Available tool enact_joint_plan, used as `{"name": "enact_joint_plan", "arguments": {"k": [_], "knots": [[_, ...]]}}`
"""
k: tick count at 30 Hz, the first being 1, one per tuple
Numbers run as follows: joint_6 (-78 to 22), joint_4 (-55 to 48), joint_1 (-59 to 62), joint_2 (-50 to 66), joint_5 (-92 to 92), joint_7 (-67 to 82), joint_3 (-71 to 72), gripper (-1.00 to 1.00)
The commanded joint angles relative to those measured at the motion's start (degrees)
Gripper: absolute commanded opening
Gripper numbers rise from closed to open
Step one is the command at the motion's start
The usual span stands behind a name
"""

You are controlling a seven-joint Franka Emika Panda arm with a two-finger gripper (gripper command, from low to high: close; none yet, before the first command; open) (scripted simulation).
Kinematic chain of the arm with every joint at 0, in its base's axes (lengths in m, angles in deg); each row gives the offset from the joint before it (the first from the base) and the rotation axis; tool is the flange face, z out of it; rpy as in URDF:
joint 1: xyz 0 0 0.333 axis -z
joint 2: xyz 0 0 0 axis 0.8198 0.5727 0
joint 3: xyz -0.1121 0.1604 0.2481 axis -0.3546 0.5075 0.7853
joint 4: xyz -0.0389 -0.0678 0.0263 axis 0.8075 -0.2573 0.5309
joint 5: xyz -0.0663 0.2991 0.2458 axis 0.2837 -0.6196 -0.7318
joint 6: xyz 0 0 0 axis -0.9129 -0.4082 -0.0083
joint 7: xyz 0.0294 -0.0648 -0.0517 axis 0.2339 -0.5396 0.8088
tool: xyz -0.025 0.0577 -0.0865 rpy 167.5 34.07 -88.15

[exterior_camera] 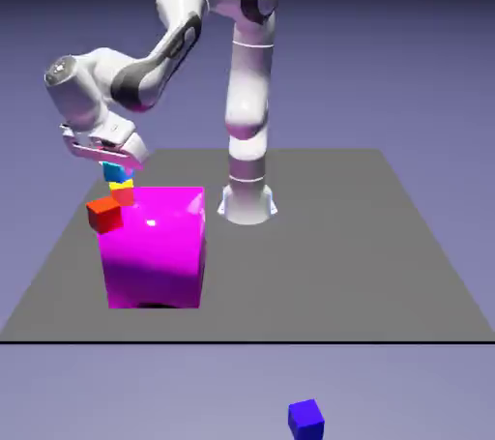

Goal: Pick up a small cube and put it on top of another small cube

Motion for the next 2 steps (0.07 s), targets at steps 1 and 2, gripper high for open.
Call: {"name": "enact_joint_plan", "arguments": {"k": [1,2], "knots": [[-2.03,-2.07,-0.01,0.08,0.01,0.03,0.07,1.00],[-4.06,-4.15,-0.03,0.16,0.02,0.06,0.14,1.00]]}}
